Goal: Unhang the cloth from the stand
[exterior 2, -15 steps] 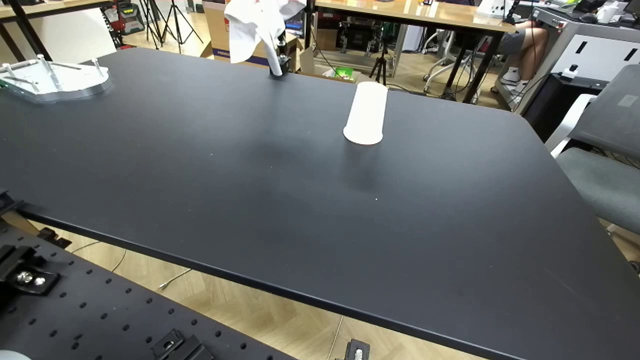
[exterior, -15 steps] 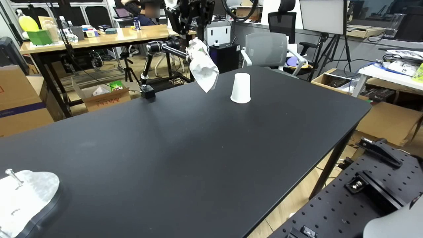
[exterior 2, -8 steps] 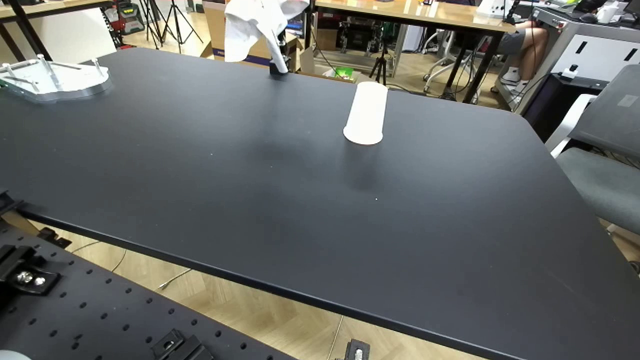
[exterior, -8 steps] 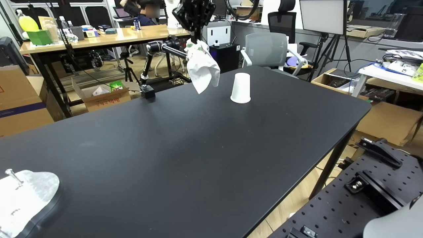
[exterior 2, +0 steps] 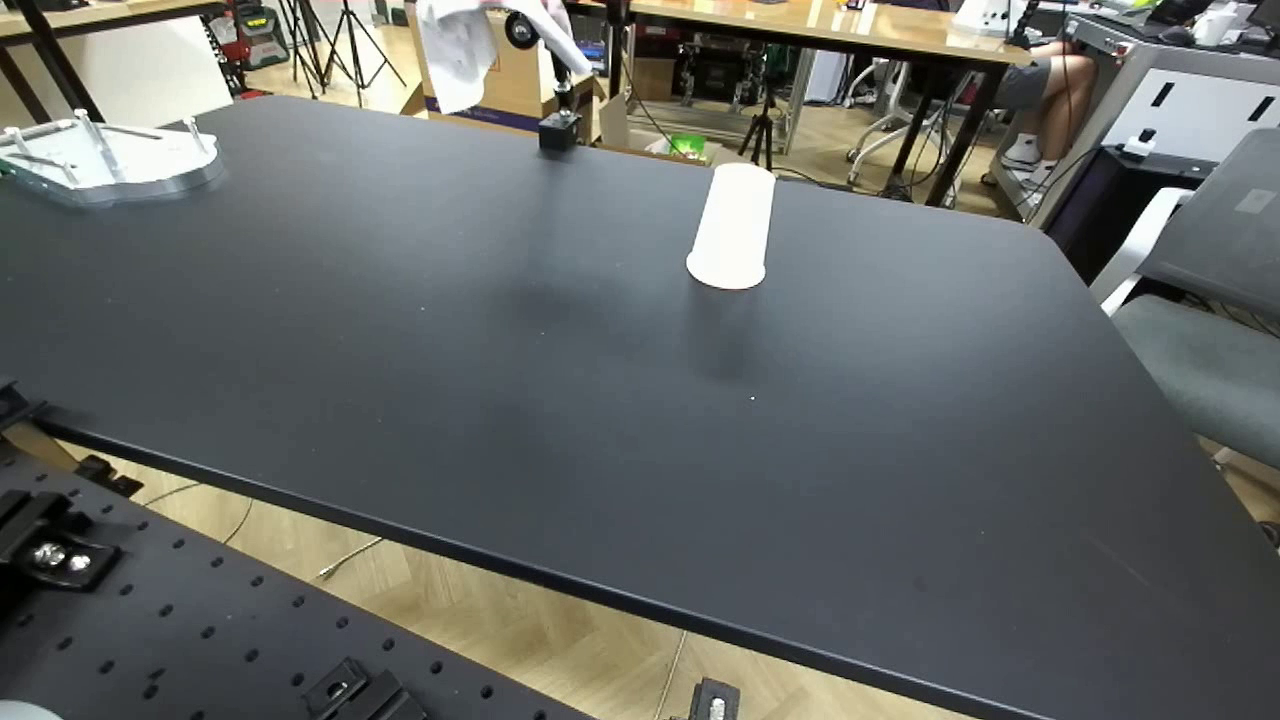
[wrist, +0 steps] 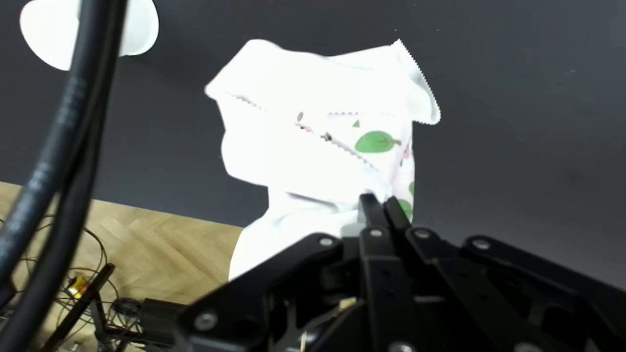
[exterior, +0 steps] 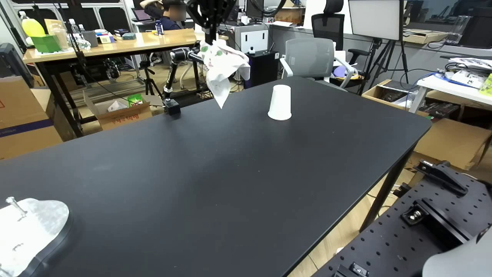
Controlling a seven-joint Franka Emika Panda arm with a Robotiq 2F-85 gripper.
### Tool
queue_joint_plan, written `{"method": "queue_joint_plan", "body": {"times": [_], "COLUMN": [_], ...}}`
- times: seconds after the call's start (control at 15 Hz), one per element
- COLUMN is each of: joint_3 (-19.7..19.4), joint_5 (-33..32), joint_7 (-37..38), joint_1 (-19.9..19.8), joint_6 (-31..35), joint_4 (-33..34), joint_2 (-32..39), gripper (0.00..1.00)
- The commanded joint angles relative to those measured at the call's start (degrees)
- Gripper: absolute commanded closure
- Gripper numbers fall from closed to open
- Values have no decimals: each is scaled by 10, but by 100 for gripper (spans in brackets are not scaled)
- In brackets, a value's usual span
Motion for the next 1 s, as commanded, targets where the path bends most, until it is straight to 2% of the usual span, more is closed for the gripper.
{"method": "queue_joint_plan", "body": {"times": [0.0,0.2,0.33,0.53,0.73,0.93], "joint_3": [15,30,40,50,50,46], "joint_5": [30,16,-31,-160,-303,-408], "joint_7": [-30,-26,23,141,256,360], "joint_1": [29,46,47,36,29,25], "joint_6": [-27,-45,-44,-23,-33,-46], "joint_4": [-17,-22,-27,-47,-68,-92], "joint_2": [-35,-38,-32,-25,-22,-16], "gripper": [99,99,99,99,99,99]}}
